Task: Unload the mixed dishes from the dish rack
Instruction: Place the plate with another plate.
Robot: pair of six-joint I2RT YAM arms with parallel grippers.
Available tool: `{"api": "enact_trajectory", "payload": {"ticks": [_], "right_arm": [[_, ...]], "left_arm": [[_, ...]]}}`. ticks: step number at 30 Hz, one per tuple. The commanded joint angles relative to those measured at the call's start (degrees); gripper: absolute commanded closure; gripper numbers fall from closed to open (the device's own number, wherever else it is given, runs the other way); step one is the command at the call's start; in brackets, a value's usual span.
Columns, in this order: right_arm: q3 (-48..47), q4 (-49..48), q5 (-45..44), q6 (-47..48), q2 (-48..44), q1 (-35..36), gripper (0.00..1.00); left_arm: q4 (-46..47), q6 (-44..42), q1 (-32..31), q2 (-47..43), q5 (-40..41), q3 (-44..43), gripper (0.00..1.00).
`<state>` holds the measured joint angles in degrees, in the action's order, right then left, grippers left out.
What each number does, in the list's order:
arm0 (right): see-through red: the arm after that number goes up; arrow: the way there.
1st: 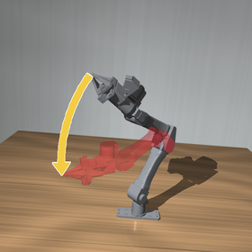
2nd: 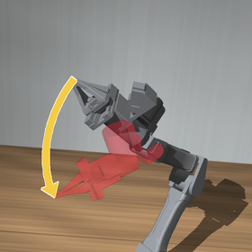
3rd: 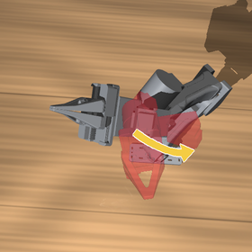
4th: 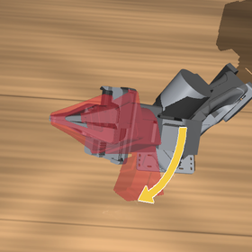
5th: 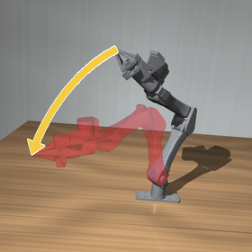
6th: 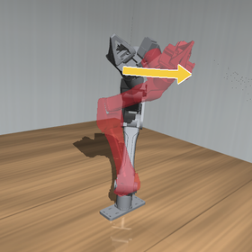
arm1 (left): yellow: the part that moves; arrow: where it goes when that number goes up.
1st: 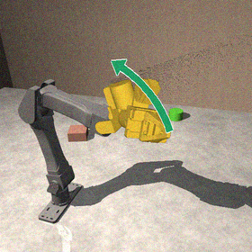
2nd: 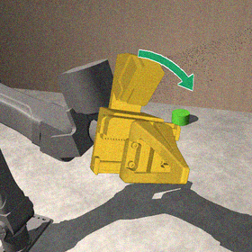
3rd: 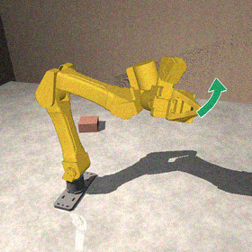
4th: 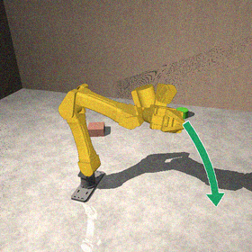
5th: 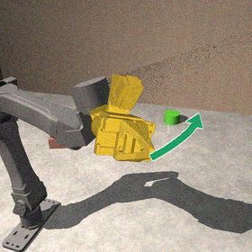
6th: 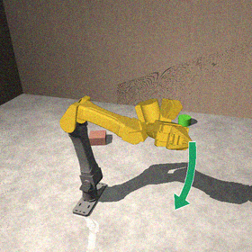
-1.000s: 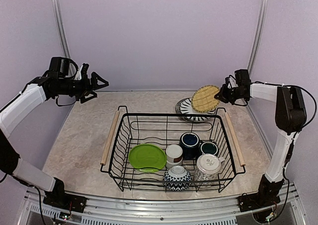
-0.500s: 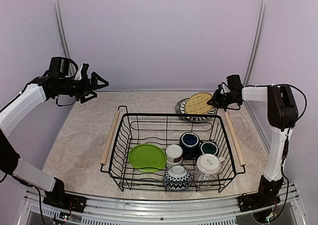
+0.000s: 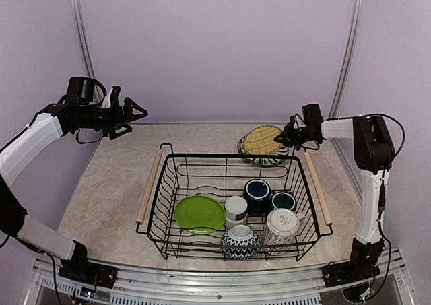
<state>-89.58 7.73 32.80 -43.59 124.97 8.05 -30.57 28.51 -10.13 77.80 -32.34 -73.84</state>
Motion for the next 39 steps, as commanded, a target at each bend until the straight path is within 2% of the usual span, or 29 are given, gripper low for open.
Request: {"api": "enact_trajectory", "payload": {"ticks": [1, 6, 11, 21, 27, 30, 39], "right_arm": [[-2.04, -0.83, 0.44, -0.24, 2.42, 1.43, 1.0], [-2.17, -0.04, 0.58, 0.72, 2.69, 1.61, 0.93], [-2.02, 3.38, -1.75, 5.16, 0.78, 1.72, 0.81], [-2.51, 11.38, -7.94, 14.78, -3.05, 2.14, 0.51], [-2.66, 15.61, -12.8, 20.54, -5.51, 2.08, 0.27], [-2.38, 17.14, -15.7, 23.08, -7.44, 2.14, 0.19], [5.43, 17.86, -27.26, 28.1, -18.77, 2.08, 0.11]], "left_arm": [[-0.81, -0.65, -0.33, -0.17, 0.19, -1.56, 0.01], [-0.78, -0.56, -0.28, -0.36, -0.09, -1.57, 0.01], [-0.72, -0.48, -0.3, -0.39, -0.21, -1.57, 0.01], [-0.63, -0.3, -0.33, -0.45, -0.39, -1.51, 0.01], [-0.63, -0.39, -0.42, -0.4, -0.29, -1.48, 0.01], [-0.7, -0.45, -0.48, -0.41, -0.16, -1.52, 0.01], [-0.81, -0.48, -0.57, -0.46, -0.01, -1.57, 0.01]]}}
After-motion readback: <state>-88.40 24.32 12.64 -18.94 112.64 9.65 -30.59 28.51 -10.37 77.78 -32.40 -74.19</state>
